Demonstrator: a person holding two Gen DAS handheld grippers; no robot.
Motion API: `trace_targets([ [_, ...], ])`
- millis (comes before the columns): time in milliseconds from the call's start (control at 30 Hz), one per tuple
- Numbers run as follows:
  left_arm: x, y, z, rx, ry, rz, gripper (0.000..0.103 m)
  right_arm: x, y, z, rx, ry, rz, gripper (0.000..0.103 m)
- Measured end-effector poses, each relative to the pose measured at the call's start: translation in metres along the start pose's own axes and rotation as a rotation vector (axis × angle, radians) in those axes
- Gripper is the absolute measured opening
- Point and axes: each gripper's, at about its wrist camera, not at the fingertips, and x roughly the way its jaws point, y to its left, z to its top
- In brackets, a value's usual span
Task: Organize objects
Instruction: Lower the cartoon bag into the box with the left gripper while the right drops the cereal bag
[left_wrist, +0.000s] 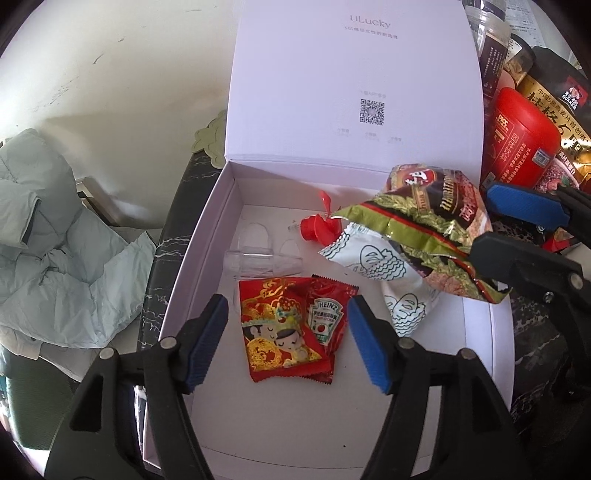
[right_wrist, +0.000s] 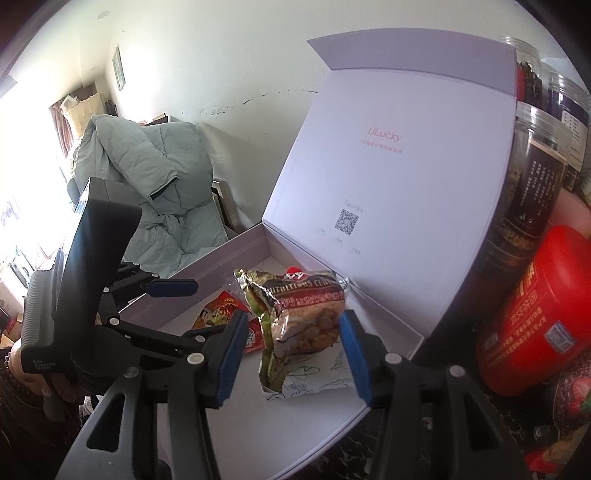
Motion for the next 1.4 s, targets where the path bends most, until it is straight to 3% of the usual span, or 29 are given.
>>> trace_targets([
  [233, -0.010, 0.003, -0.004, -0.012, -0.005, 0.011, 0.066, -0.008, 0.004, 0.000, -0.004, 0.000, -0.030, 0.052],
  [700, -0.048, -0.002, -0.010, -0.005, -0.043, 0.024, 0.066, -0.035, 0.011, -0.009, 0.038, -0.012, -0.007, 0.052],
  [1400, -0.136, -0.003, -0.038, -0.036, -0.116, 0.021, 0.066, -0.116, 0.048, -0.014, 0.010, -0.070, -0.041, 0.053],
])
